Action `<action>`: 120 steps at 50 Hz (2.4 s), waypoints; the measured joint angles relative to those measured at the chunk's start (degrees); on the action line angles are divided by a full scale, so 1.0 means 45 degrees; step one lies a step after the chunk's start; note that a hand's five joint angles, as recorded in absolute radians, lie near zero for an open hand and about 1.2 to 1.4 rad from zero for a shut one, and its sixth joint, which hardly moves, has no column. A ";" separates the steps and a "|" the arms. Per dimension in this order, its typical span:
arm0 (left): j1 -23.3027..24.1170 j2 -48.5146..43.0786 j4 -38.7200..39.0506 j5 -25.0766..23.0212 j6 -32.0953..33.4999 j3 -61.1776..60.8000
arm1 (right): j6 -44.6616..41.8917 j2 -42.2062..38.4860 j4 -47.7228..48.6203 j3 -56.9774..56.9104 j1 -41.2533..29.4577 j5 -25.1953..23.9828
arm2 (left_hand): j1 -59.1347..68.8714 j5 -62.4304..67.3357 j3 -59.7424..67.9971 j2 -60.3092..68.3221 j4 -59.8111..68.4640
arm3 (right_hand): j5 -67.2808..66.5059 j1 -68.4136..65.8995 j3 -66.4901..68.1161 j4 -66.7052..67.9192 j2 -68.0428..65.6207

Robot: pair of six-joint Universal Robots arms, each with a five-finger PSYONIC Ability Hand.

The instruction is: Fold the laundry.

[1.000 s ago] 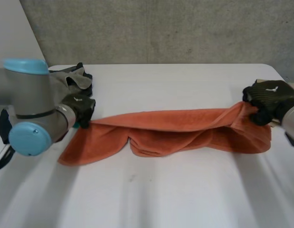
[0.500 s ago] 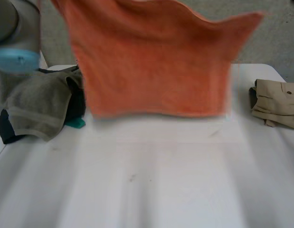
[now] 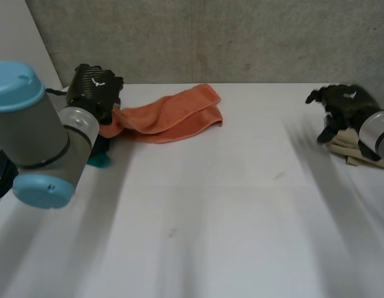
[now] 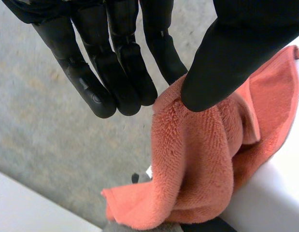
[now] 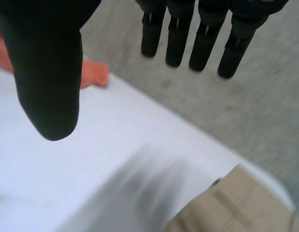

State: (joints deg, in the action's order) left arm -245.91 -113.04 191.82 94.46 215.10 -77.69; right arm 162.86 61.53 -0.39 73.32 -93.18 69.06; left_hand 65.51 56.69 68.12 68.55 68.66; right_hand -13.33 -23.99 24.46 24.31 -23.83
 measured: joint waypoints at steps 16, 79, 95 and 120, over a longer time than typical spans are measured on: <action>0.1145 0.4371 0.0418 -0.0799 0.2205 -0.2032 | 0.1163 -0.0838 -0.1085 -0.1629 -0.3035 0.1255 | 0.0000 -0.0002 0.0000 0.0000 0.0002 | 0.2418 0.2618 -0.2821 -0.2804 0.2694; -0.0824 -0.2037 -0.2688 -0.2758 -0.0500 0.6176 | -0.4454 -0.0660 -0.3128 -0.5086 -0.2625 0.1633 | -0.0002 -0.0002 0.0006 0.0001 0.0013 | -0.9583 -0.8956 0.9656 0.9813 -0.9667; -0.0950 -0.0323 -0.0128 -0.1213 -0.1006 0.7352 | -0.1638 -0.0099 0.4772 -0.5406 -0.2373 0.2648 | 0.0000 0.0000 0.0006 0.0001 0.0014 | -0.9628 -0.8956 0.9657 0.9814 -0.9667; -0.0622 -0.1821 0.0388 -0.1147 -0.0412 -0.2431 | -0.4283 -0.0600 0.0718 0.3032 -0.0813 0.0478 | 0.0000 -0.0002 0.0006 0.0001 0.0015 | -0.6260 -0.6176 0.6048 0.6086 -0.6184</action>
State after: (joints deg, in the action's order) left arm -248.70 -121.23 193.57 89.30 213.25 -88.63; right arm 143.58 58.83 2.85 86.96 -96.84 71.21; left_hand 65.51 56.68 68.15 68.55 68.73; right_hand -41.50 -51.78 51.68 51.70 -51.66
